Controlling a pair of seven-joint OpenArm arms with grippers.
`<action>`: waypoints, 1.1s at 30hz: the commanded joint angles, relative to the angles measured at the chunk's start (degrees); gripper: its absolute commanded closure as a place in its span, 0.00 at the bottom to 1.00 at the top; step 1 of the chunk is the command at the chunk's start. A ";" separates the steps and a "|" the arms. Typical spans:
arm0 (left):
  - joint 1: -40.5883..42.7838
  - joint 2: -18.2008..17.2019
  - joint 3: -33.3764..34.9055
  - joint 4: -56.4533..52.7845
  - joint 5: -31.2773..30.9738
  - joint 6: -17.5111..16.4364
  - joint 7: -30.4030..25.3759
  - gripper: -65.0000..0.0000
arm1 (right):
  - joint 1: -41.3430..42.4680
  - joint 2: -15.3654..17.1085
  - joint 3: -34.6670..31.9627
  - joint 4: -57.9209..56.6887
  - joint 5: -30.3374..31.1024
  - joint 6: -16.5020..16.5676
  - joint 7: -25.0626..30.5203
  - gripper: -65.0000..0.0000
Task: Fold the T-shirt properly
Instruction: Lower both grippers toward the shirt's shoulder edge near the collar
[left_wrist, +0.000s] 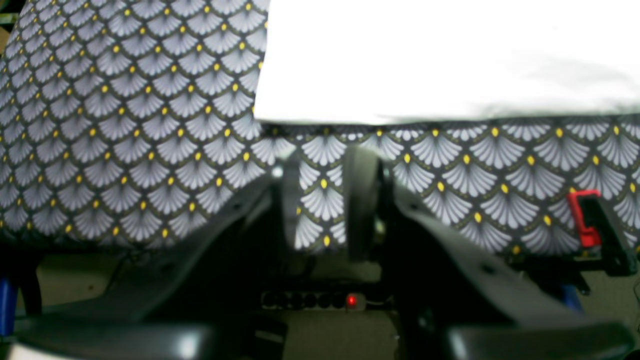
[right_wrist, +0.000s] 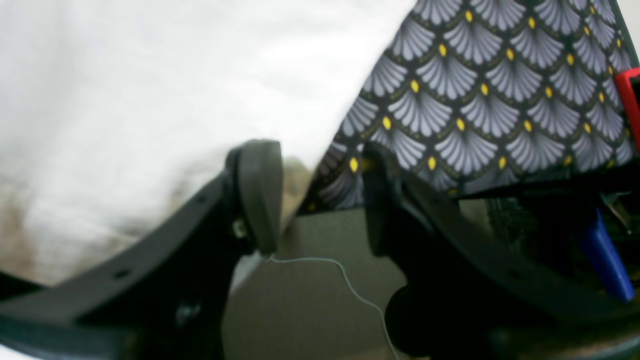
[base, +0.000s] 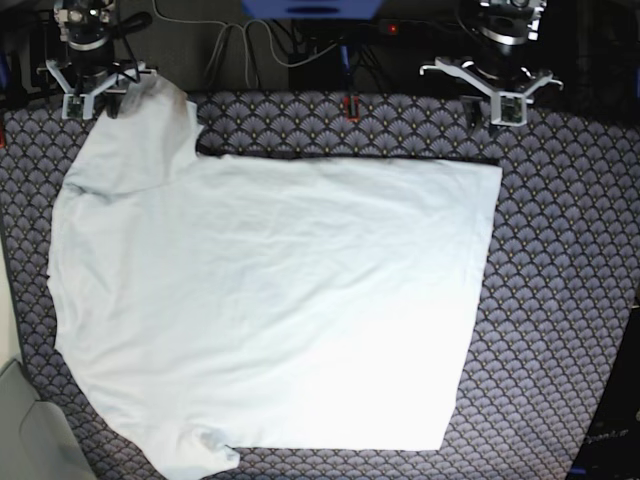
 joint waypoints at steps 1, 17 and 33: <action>0.50 -0.18 -0.04 1.27 0.16 0.32 -1.23 0.76 | -0.27 0.34 0.15 0.17 0.29 0.12 1.12 0.58; 0.50 -0.18 -0.13 1.36 0.16 0.41 -1.40 0.76 | 0.52 0.34 0.24 -2.12 0.29 3.63 1.12 0.96; -6.71 3.25 -6.02 -0.04 0.16 -0.03 -1.14 0.60 | 0.87 0.34 0.50 -1.77 0.29 3.63 1.20 0.98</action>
